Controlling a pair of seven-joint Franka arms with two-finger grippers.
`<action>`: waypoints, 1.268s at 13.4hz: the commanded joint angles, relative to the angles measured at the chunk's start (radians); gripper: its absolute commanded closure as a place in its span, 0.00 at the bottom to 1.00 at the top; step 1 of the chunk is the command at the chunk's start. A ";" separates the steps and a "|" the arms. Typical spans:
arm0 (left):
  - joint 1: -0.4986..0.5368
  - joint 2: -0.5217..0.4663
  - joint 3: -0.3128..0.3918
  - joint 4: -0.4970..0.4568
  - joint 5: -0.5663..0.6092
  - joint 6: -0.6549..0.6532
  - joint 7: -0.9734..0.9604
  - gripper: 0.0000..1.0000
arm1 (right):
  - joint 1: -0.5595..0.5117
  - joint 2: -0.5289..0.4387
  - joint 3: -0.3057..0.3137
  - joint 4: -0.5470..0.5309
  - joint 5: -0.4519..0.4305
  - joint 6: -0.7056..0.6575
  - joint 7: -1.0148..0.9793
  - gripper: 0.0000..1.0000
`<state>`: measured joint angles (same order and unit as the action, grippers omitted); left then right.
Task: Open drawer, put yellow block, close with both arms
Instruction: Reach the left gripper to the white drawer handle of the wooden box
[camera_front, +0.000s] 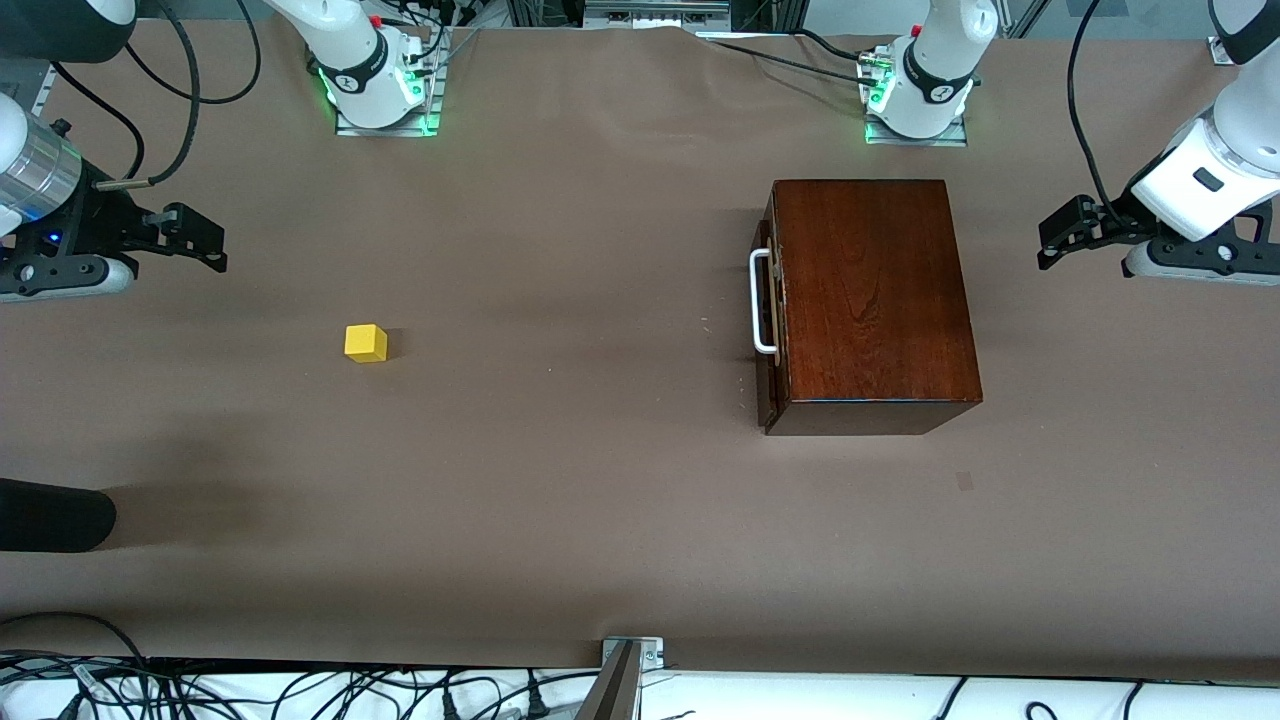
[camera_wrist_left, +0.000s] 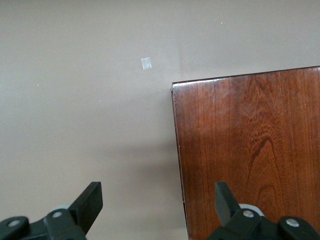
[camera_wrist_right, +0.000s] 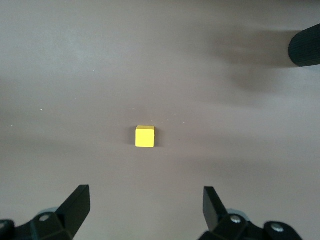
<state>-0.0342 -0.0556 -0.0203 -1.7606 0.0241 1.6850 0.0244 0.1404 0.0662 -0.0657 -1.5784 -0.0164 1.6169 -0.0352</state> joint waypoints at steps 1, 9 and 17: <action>-0.004 0.016 -0.001 0.035 -0.007 -0.027 0.005 0.00 | 0.001 -0.005 0.000 0.011 -0.005 -0.005 0.009 0.00; -0.010 0.037 -0.061 0.033 -0.023 -0.296 0.006 0.00 | 0.001 -0.005 0.000 0.011 -0.004 -0.005 0.009 0.00; -0.016 0.152 -0.387 0.036 -0.030 -0.167 -0.288 0.00 | 0.001 -0.005 0.001 0.011 -0.005 -0.005 0.009 0.00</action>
<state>-0.0549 0.0332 -0.3397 -1.7570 0.0120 1.4702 -0.1479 0.1404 0.0662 -0.0659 -1.5783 -0.0163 1.6169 -0.0352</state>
